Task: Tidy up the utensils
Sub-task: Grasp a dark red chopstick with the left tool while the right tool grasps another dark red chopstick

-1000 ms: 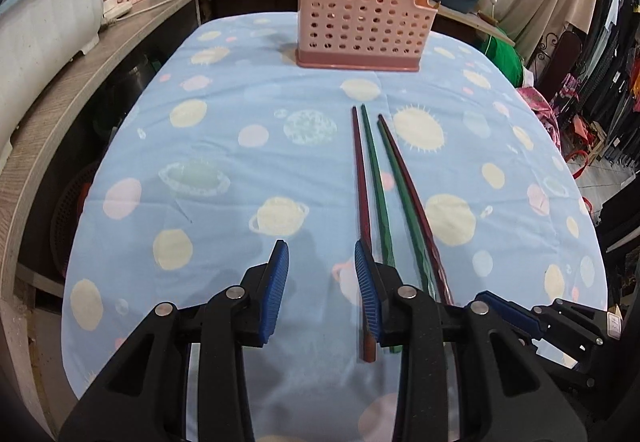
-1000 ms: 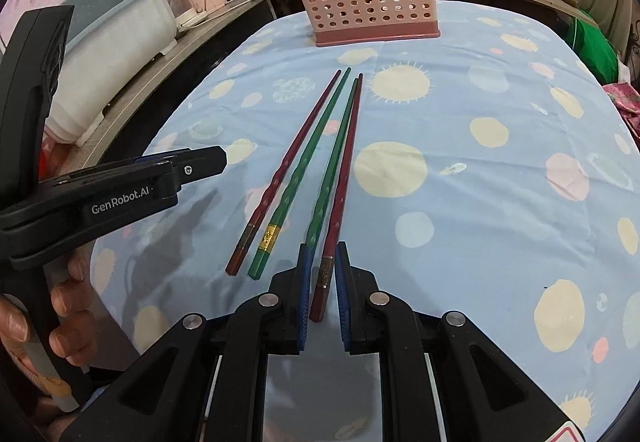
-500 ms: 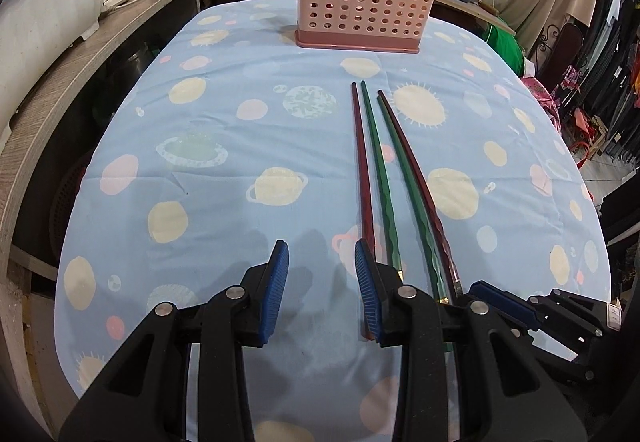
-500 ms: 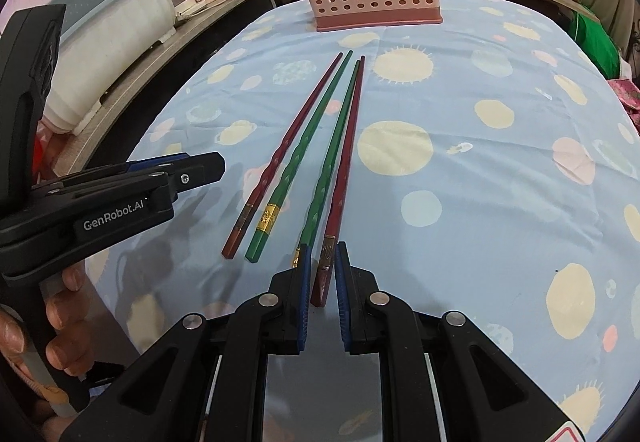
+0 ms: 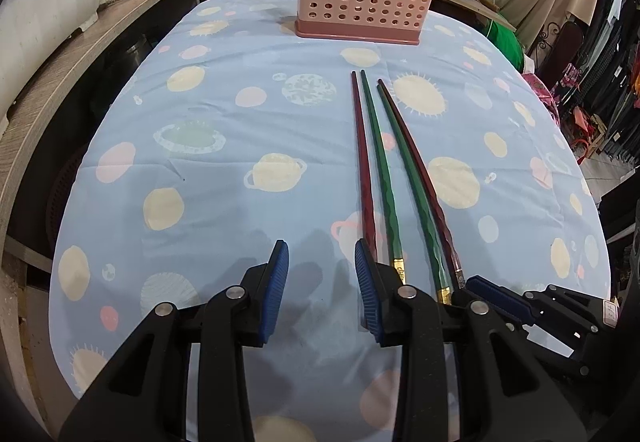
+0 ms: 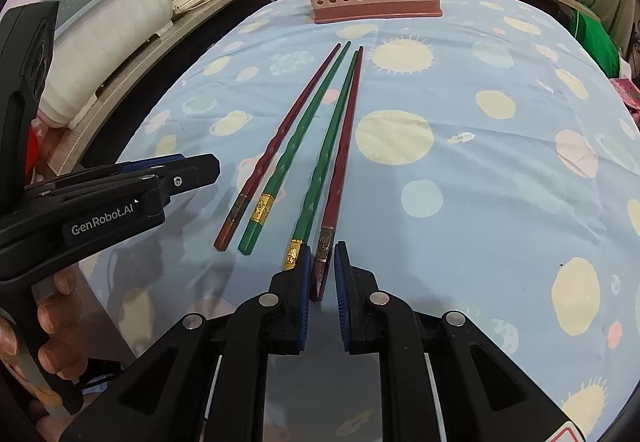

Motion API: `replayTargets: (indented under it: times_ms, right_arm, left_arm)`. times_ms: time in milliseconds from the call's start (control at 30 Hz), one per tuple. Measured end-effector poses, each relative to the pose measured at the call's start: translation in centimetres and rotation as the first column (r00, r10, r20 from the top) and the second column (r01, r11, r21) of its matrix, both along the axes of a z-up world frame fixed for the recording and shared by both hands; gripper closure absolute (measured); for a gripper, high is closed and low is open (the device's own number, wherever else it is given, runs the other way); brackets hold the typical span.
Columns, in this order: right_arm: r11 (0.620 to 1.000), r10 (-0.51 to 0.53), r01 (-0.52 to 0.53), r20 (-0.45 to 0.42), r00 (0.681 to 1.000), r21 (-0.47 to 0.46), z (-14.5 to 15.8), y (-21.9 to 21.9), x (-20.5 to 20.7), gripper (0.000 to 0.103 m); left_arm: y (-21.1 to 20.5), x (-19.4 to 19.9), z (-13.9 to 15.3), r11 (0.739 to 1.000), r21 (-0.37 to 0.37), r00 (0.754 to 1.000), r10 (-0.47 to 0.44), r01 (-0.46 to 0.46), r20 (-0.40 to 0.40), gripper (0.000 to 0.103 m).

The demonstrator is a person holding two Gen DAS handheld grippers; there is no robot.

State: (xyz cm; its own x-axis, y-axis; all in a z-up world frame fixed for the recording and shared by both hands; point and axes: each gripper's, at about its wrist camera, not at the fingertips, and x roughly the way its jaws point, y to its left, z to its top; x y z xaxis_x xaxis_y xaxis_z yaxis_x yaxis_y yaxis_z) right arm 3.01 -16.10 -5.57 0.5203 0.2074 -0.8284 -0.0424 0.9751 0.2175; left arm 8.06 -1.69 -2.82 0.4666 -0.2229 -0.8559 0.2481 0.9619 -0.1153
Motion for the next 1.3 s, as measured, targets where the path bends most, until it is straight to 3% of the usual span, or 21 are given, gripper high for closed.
replayTargets:
  times_ms: [933,1300]
  right_arm:
    - [0.999,-0.007,0.007,0.015,1.0,-0.034,0.0,0.1,0.1,0.095]
    - [0.999,-0.009,0.009,0.014,1.0,-0.033,0.0,0.2,0.1,0.095]
  left_arm:
    - [-1.4,-1.2,-0.9,0.999,-0.007,0.998,-0.045,0.044,-0.038,0.062]
    - [-1.8,-1.6,-2.0,0.997,0.047,0.997,-0.059,0.061,-0.04,0.063]
